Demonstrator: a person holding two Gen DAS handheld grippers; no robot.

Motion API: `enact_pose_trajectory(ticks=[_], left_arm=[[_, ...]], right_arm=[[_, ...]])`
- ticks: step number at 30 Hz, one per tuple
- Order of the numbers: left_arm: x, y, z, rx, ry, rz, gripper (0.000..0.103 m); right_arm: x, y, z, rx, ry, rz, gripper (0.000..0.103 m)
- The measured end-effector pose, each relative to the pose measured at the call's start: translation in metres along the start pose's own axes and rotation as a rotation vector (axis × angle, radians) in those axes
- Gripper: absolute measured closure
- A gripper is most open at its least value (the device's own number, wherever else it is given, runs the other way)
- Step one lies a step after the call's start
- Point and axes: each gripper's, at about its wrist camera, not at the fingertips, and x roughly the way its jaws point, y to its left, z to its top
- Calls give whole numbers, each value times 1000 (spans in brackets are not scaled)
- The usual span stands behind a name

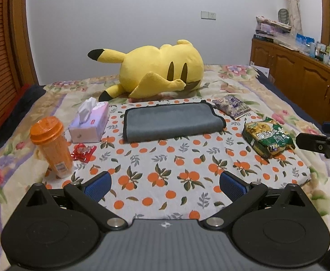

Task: Fold towel

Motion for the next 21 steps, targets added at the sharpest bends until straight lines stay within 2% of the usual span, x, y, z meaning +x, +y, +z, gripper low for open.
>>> enact_pose_trajectory(ticks=[21], left_arm=[[-3,2,-42,-35,54,18,0]], right_arm=[[-7,9,-34,29,45,19,0]])
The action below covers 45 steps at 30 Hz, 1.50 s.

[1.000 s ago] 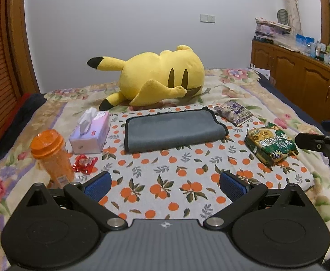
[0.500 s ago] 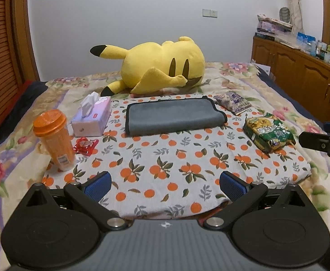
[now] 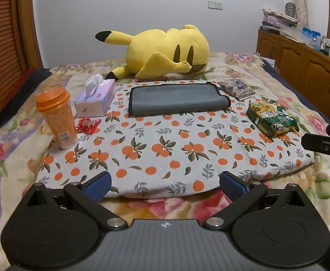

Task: Fold towel

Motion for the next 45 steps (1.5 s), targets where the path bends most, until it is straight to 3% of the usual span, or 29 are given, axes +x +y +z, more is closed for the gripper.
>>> enact_pose_trajectory(ticks=[25,45], left_arm=[[-6,0,-15,-27,-38,17,0],[-24,-2,-16,-11,-146,44,0]], right_arm=[[5,-7,-14,31,16,-53,0],[-13,-6,-12,19,-99,-63,0]])
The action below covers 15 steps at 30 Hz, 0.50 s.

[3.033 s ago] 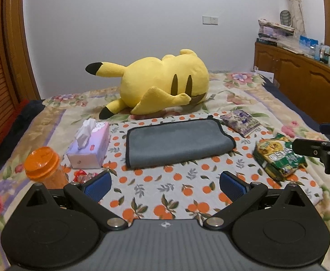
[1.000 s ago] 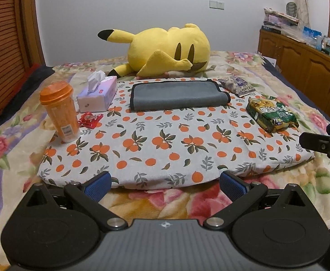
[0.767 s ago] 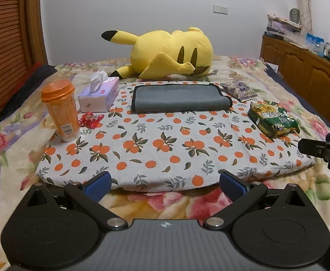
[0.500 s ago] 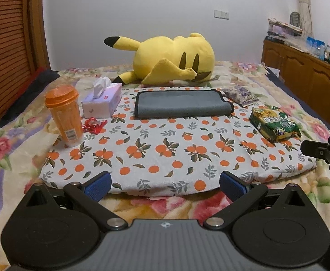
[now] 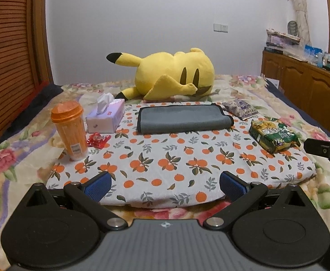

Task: Fold towel

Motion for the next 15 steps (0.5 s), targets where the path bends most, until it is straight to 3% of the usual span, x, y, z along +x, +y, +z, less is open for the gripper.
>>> enact_pose_trajectory(ticks=[15], left_arm=[[-11,-1,2,12,-73,12,0]], right_arm=[[-10,0,1,-16,-73,-9,0]])
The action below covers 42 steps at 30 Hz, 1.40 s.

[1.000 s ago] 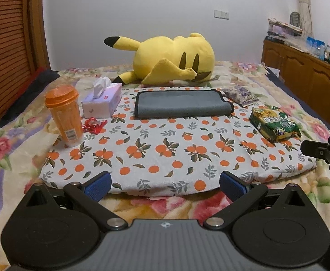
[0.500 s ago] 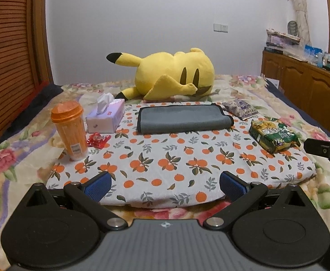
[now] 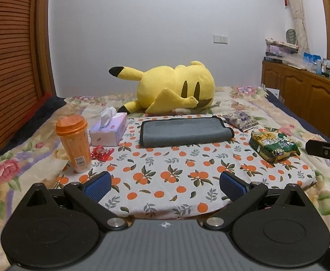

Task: Fold towel

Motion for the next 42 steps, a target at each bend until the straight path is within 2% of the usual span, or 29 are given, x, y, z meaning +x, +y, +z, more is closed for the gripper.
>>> enact_pose_trajectory(ticks=[16,42], left_arm=[[-9,-1,2,10,-65,7,0],[-10,-2,1,21,-68,6,0]], right_arm=[[-13,-1,3,-12,-92,-17,0],[-12,-3,2,2,-88,-25,0]])
